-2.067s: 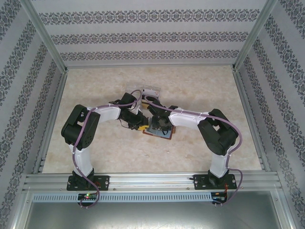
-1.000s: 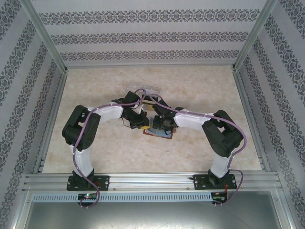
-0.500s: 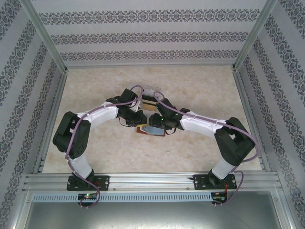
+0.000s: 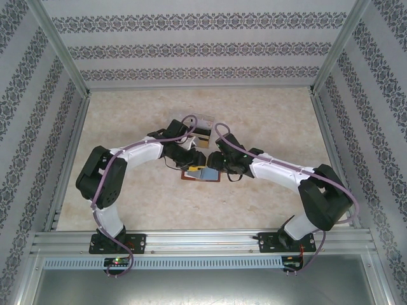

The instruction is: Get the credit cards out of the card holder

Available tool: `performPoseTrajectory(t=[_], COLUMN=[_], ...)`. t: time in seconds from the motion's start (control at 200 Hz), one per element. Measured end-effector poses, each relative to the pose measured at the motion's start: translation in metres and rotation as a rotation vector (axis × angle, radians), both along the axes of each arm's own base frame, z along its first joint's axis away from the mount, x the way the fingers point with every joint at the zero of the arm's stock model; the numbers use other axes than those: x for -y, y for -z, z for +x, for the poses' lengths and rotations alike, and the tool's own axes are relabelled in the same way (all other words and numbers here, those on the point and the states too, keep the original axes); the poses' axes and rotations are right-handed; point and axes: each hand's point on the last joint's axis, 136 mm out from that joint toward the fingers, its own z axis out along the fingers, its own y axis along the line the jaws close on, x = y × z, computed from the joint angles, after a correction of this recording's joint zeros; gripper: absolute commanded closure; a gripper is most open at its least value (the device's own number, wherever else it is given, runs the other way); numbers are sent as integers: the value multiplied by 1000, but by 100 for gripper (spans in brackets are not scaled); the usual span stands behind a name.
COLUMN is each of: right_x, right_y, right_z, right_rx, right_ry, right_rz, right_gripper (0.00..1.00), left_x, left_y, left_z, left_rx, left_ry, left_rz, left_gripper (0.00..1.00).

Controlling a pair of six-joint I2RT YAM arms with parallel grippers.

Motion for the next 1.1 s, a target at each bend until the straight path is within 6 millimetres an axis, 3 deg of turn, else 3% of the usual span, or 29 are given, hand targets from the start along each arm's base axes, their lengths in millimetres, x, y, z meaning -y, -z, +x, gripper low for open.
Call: performPoseTrajectory(t=[0.22,0.55,0.854,1.104], right_x=[7,-2,-18,-22], right_y=[-4,-5,17,34], right_z=[1,3,4,8], right_rx=[13,8,-68,-121], right_ry=[24,4,-29,-14], right_rz=[-1,31,48,26], right_gripper=[56,57,61,59], left_x=[11,1,-20,-33], left_y=[7,25,36,44], left_z=[3,6,12,14], left_rx=[2,-5,7,11], left_ry=[14,-22,-67,-97], left_rz=[21,111,209,260], left_gripper=[71,71,76,79])
